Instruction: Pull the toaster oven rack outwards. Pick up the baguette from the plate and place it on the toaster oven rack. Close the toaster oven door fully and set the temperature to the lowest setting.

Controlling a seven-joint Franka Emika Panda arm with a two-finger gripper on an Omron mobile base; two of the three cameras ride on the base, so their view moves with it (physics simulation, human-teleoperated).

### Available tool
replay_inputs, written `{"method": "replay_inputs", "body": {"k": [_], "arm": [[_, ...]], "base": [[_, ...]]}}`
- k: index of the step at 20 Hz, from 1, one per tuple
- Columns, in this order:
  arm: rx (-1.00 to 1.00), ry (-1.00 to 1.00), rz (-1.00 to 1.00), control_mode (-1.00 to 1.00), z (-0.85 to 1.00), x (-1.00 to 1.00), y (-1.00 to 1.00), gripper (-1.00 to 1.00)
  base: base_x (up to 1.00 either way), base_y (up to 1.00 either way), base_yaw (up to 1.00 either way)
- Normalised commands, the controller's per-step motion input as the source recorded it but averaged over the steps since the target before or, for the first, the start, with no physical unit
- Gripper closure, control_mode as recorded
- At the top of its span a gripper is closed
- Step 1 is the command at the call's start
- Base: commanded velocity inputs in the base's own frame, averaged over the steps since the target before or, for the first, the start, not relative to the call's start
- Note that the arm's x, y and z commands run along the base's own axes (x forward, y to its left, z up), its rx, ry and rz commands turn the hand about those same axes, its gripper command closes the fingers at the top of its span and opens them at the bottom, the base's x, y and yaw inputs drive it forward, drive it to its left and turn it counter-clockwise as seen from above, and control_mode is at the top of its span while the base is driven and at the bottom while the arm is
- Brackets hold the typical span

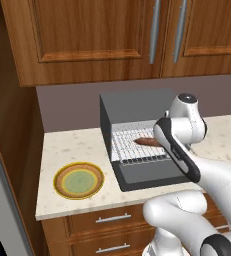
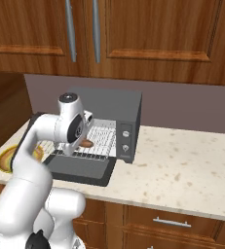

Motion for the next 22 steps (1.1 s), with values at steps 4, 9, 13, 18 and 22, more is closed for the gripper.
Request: {"method": "replay_inputs", "body": {"k": [4,9,13,18,22], "arm": [[-0.03,0.02,0.03,-1.00,-0.19,0.24,-0.01,1.00],[0.00,0.01,0.01,-1.00,-0.13,0.27,0.00,1.00],[0.00,0.00,0.00,-1.00,-0.10,0.30,0.00,1.00],[0.00,0.00,0.00,-1.00,-0.27,0.26,0.00,1.00],[-0.01,0.01,0.01,-1.00,-0.38,0.24,0.00,1.00]], "base": [[0.00,0.00,0.00],[0.00,0.00,0.00],[0.00,0.00,0.00],[0.00,0.00,0.00],[0.00,0.00,0.00]]}}
